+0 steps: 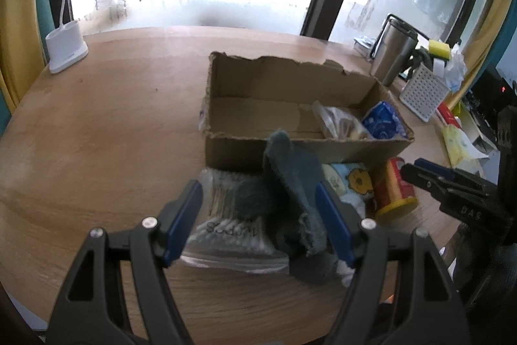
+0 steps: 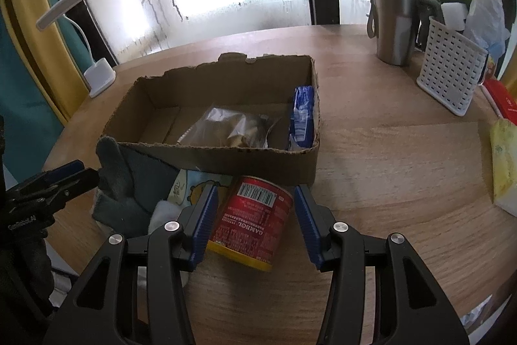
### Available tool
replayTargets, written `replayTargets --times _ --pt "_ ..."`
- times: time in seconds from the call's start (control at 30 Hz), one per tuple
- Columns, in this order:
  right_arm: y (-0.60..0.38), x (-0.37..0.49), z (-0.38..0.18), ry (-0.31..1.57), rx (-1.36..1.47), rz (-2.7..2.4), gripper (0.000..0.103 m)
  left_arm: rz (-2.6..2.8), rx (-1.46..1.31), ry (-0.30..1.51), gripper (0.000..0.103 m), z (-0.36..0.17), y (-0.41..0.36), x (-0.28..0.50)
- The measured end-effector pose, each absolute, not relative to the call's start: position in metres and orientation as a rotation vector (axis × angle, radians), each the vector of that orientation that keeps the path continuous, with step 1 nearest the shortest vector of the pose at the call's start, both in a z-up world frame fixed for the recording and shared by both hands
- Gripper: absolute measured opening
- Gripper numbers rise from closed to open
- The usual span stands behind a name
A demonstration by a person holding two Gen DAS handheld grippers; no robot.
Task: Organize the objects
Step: 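Grasp the red can with the right tool while the left tool grasps the grey glove, then lift the red can and grey glove and carry them over the box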
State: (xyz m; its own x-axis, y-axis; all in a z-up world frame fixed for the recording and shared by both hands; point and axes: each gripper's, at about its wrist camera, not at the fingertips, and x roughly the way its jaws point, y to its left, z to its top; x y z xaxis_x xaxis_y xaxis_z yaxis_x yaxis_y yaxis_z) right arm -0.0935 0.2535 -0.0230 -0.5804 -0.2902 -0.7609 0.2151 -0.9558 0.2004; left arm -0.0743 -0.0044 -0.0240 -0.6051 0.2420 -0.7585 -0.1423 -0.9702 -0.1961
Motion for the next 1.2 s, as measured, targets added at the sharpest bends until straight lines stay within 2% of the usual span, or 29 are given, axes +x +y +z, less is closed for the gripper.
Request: replayTargets --times 0.57,0.93,1.1,1.13,1.2 --pt "0.251 -0.099 -0.039 -0.149 1.303 -2.496 0.054 2.55 -1.288 -0.08 0.073 -0.035 0.03 -0.082" --pt "0.26 -0.099 -0.044 -0.171 1.315 -2.478 0.056 2.515 -1.271 0.06 0.073 -0.05 0.059 -0.089" --pt "0.267 -0.098 -0.046 -0.191 1.323 -2.479 0.057 2.51 -1.256 -0.03 0.071 -0.057 0.054 -0.094" --pt "0.267 -0.098 -0.046 -0.19 1.325 -2.477 0.057 2.507 -1.26 -0.052 0.066 -0.057 0.052 -0.095" --pt "0.266 -0.098 -0.047 -0.185 1.328 -2.47 0.057 2.469 -1.298 -0.111 0.062 -0.059 0.049 -0.099"
